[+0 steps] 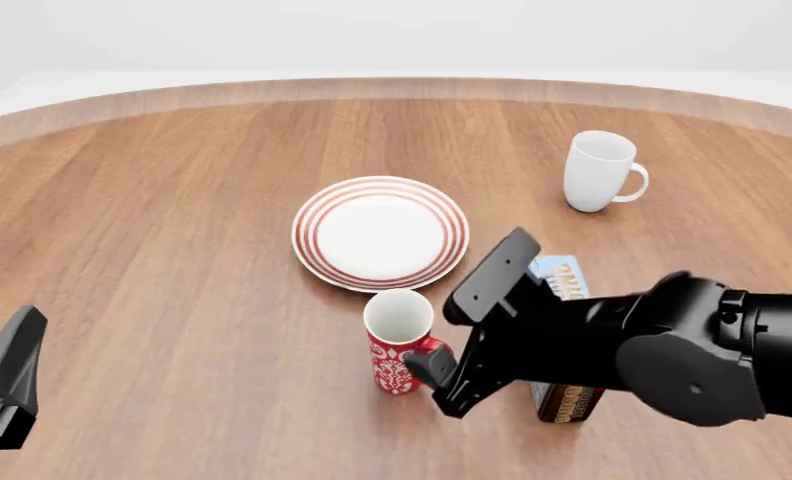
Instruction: Pick up the red mug and put it on the plate
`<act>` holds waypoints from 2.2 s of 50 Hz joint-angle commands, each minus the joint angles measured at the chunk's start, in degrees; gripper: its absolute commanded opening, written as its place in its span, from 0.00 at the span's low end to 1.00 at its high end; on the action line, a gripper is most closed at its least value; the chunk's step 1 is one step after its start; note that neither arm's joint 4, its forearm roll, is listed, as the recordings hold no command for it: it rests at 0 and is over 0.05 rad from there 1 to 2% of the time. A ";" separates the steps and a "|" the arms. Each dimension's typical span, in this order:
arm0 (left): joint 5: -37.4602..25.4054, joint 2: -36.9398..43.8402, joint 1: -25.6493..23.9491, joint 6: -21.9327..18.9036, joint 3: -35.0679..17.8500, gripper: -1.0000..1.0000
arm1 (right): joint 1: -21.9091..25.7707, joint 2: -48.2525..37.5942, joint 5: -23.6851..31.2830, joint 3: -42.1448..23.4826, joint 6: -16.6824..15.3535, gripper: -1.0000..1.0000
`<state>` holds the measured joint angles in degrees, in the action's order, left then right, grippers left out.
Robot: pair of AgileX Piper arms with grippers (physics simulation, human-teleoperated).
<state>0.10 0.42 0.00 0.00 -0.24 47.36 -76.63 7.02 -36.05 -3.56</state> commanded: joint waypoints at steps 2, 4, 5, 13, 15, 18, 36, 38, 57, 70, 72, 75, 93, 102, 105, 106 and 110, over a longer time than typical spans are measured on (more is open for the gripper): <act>0.00 0.00 0.00 0.00 0.00 1.00 | 0.06 -1.38 -1.50 0.85 0.69 1.00; 0.00 0.00 0.00 0.00 0.00 1.00 | 0.09 -1.48 -1.63 0.93 0.79 1.00; 0.00 0.00 0.00 0.00 0.00 1.00 | 0.04 -1.81 -1.97 1.03 0.82 1.00; 0.00 0.00 0.00 0.00 0.00 1.00 | -0.56 -3.00 -2.80 0.72 0.37 1.00; 0.00 0.00 0.00 0.00 0.00 1.00 | -0.62 -3.05 -2.89 0.81 0.43 1.00; 0.00 0.00 0.00 0.00 0.00 1.00 | -0.99 -3.30 -3.21 0.82 0.38 1.00; 0.00 0.00 0.00 0.00 0.00 1.00 | -1.31 -4.77 -5.64 2.02 1.07 1.00; 0.00 0.00 0.00 0.00 0.00 1.00 | -1.24 -5.09 -5.81 2.06 1.19 1.00; 0.00 0.00 0.00 0.00 0.00 1.00 | -0.77 -6.87 -8.55 3.77 2.64 1.00; 0.00 0.00 0.00 0.00 0.00 1.00 | -0.55 -7.79 -10.08 4.53 3.68 1.00; 0.00 0.00 0.00 0.00 0.00 1.00 | -0.45 -7.81 -10.16 4.63 3.79 1.00; 0.00 0.00 0.00 0.00 0.00 1.00 | -0.36 -7.89 -10.44 4.76 3.93 1.00; 0.00 0.00 0.00 0.00 0.00 1.00 | -0.69 -7.21 -10.70 4.76 3.26 0.00; 0.00 0.00 0.00 0.00 0.00 1.00 | -1.81 -6.82 -10.52 4.28 2.12 0.00; 0.00 0.00 0.00 0.00 0.00 1.00 | -2.39 -5.92 -9.83 4.04 1.59 0.00; 0.00 0.00 0.00 0.00 0.00 1.00 | -2.34 -5.57 -9.64 4.06 1.62 0.00; 0.00 0.00 0.00 0.00 0.00 1.00 | -2.26 -4.12 -8.99 4.11 1.63 0.00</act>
<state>0.10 0.42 0.00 0.00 -0.24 45.58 -82.73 -2.91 -31.58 -1.69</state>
